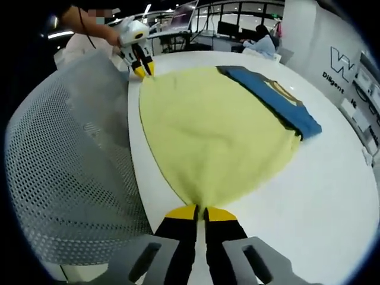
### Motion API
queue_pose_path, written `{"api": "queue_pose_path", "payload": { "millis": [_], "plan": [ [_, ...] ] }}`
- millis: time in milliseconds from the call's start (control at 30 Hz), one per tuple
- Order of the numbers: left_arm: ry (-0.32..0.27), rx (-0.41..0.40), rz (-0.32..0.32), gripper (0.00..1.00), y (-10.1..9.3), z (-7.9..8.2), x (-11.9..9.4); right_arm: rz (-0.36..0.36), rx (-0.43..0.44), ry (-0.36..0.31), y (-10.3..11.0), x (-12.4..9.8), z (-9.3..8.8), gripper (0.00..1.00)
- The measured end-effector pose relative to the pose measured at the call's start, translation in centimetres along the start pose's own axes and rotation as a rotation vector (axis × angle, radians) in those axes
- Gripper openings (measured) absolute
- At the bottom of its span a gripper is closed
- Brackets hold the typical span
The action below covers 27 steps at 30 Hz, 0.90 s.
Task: Fold the garment on the visible template until the final outline fits inside the template.
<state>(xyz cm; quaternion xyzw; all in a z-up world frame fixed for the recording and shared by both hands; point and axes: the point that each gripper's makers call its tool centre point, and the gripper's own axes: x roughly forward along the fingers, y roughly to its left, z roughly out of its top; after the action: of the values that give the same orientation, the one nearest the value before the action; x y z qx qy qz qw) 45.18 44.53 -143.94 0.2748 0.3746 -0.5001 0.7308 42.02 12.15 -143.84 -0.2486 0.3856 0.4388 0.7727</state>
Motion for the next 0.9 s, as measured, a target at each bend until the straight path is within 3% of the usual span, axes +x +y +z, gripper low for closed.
{"api": "queue_pose_path", "payload": {
  "millis": [333, 600, 900],
  "plan": [
    [-0.022, -0.047, -0.003, 0.02, -0.1, 1.0, -1.2, 0.007, 0.020, -0.025, -0.5, -1.8, 1.2, 0.00],
    [-0.043, -0.104, 0.000, 0.02, 0.4, 2.3, -2.5, 0.001, 0.048, -0.068, -1.3, -3.8, 3.0, 0.00],
    [-0.058, -0.111, 0.014, 0.02, 1.5, 3.9, -3.9, -0.039, 0.059, -0.129, -3.2, -5.8, 5.4, 0.00]
  ]
}}
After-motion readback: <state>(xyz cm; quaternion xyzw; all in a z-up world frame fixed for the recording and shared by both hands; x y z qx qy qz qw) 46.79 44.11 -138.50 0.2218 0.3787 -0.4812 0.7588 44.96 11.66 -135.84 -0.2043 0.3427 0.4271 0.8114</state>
